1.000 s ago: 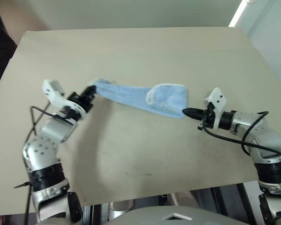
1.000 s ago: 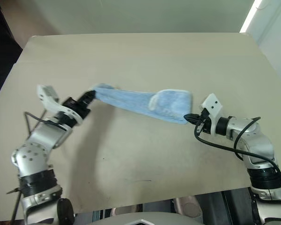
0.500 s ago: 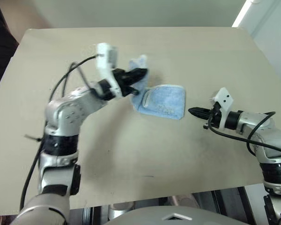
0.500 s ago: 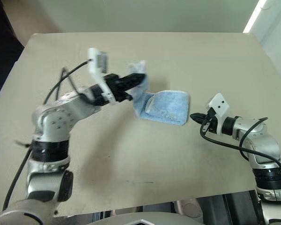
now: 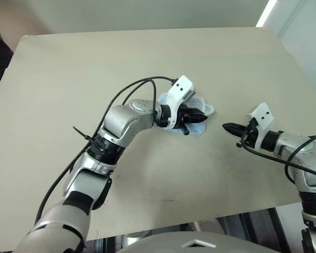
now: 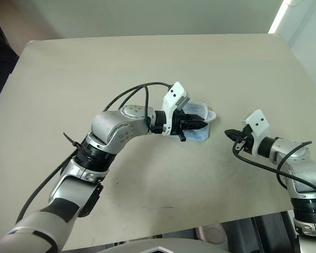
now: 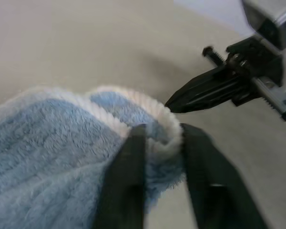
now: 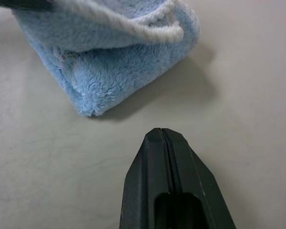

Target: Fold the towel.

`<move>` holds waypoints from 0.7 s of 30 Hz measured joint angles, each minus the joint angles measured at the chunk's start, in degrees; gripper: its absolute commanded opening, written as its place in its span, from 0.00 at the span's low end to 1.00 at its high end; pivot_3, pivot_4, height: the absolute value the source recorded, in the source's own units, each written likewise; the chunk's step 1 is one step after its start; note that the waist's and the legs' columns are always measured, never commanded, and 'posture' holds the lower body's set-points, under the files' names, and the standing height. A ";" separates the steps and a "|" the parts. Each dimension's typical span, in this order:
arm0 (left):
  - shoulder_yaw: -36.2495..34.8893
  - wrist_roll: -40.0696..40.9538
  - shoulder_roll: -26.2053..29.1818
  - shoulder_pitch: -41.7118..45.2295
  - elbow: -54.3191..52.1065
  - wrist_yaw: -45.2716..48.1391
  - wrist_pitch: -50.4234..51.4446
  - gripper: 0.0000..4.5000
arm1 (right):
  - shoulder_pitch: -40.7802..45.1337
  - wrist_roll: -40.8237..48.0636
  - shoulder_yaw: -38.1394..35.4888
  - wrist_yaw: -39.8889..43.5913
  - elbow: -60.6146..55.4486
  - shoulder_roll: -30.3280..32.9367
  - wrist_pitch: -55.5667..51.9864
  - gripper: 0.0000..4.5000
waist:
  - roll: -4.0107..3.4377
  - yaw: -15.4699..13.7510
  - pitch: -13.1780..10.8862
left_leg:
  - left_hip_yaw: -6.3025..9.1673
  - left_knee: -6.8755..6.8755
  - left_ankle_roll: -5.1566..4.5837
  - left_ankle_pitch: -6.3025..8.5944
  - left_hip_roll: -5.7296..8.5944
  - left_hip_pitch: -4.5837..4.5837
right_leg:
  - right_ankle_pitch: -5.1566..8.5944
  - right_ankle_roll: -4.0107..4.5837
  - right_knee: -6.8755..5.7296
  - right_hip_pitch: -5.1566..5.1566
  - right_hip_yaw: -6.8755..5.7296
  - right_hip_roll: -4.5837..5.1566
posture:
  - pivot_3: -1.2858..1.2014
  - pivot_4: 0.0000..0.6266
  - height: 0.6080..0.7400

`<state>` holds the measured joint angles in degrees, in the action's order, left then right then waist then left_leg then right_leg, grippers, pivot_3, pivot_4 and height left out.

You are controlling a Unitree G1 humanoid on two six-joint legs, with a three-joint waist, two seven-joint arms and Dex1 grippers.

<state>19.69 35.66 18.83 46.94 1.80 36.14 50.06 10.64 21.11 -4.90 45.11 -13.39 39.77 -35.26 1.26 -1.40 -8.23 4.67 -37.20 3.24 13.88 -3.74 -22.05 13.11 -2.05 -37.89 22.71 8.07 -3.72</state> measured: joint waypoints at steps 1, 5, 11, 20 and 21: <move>-1.01 0.09 -0.33 -0.06 0.00 0.05 0.07 0.55 | 0.01 0.03 -0.16 -0.10 -0.31 0.00 -0.08 0.00 | 0.00 0.00 0.00 | 0.01 -0.04 0.00 0.00 0.02 0.00 | -0.04 -0.07 0.01 -0.01 0.02 0.03 | 0.52 0.24 1.00; -8.40 1.37 -1.39 -0.40 0.01 -0.54 0.41 0.71 | 1.03 -0.04 -0.51 -0.45 -0.24 0.02 -0.11 0.00 | 0.00 0.06 0.00 | -0.01 -0.37 -0.11 0.06 0.09 0.00 | -0.14 -0.27 0.01 -0.05 0.11 0.11 | 0.52 0.24 1.00; -15.61 -2.14 0.05 -2.41 2.40 -3.70 -3.34 0.51 | 8.04 -0.04 -0.59 -2.04 1.44 -1.13 0.01 0.00 | -0.01 0.16 0.00 | 0.04 -0.79 -0.22 0.12 0.03 0.08 | -0.30 -0.42 0.01 -0.13 0.11 0.10 | 0.52 0.24 1.00; -12.75 -10.15 0.51 -8.42 4.78 0.11 -12.23 0.01 | 16.03 -1.46 5.99 -3.91 7.01 -10.39 1.25 0.00 | -0.01 -0.12 0.01 | 0.32 -0.81 -0.27 0.14 0.00 -0.03 | -0.55 -0.05 0.01 0.00 0.04 0.26 | 0.52 0.24 1.00; -11.55 -11.12 0.56 -9.11 4.78 1.32 -12.90 0.01 | 16.27 -1.95 6.60 -4.02 8.72 -11.51 1.53 0.00 | -0.02 -0.13 0.01 | 0.42 -0.78 -0.34 0.18 -0.03 -0.02 | -0.54 -0.04 0.01 0.01 0.05 0.36 | 0.52 0.24 1.00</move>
<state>8.14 24.54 19.39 37.83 6.58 37.47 37.17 26.92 19.16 1.70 41.09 -4.67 28.25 -33.74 1.24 -1.53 -8.22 5.08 -37.98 2.90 14.06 -3.76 -22.08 12.57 -2.10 -37.88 22.72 8.12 -3.35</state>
